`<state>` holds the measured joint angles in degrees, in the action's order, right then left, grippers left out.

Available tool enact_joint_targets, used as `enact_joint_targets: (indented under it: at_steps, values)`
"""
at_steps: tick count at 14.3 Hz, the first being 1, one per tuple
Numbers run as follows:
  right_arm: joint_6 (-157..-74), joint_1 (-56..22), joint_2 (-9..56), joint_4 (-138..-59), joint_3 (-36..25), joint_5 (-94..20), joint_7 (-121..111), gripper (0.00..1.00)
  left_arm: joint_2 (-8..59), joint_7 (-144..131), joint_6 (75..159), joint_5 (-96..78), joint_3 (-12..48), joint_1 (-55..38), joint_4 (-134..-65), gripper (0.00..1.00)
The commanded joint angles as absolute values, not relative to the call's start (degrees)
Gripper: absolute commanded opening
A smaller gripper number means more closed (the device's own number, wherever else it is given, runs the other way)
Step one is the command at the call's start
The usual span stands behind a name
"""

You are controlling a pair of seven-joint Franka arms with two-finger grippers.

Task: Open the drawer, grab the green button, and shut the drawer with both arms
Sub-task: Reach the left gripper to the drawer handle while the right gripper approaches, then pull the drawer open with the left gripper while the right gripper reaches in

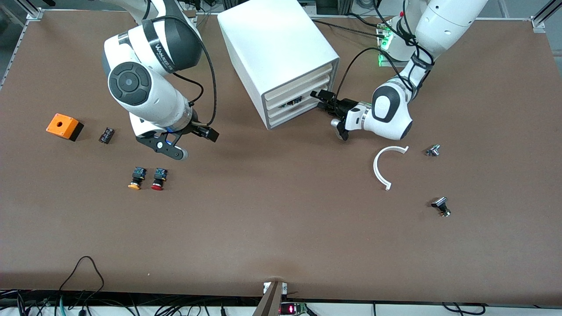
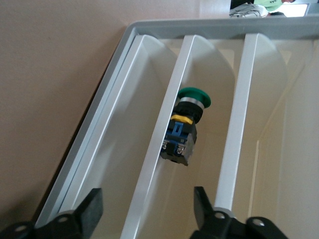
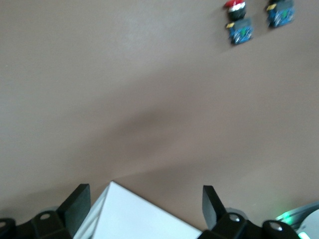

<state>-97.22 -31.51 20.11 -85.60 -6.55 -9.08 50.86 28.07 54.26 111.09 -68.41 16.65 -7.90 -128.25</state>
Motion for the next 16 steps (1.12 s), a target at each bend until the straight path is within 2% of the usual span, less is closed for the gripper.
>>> enact_joint_targets:
  at_steps: [1, 4, 7, 8, 16]
  values:
    - [-99.40, -31.82, 21.00, -84.90, -6.86, -11.51, 54.92, 0.99, 30.84, 61.59, 111.80, -73.37, 17.31, -8.00, -128.85, 0.69]
    - [-100.55, -33.66, 23.28, -80.97, -6.86, -11.51, 59.75, 0.99, 31.82, 64.42, 111.80, -75.67, 17.58, -8.61, -128.85, 0.58]
    - [-100.55, -34.45, 25.75, -76.39, -6.86, -11.51, 62.66, 0.99, 31.82, 64.42, 111.53, -75.67, 17.58, -8.61, -128.85, 0.10]
    - [-100.63, -34.63, 26.10, -75.59, -6.86, -11.60, 63.71, 0.99, 31.82, 64.42, 111.45, -75.67, 17.58, -8.53, -128.85, 0.00]
    - [-101.34, -35.68, 30.23, -67.51, -6.86, -15.12, 72.85, 0.99, 31.73, 63.63, 111.27, -74.88, 16.70, -6.77, -126.65, 0.00]
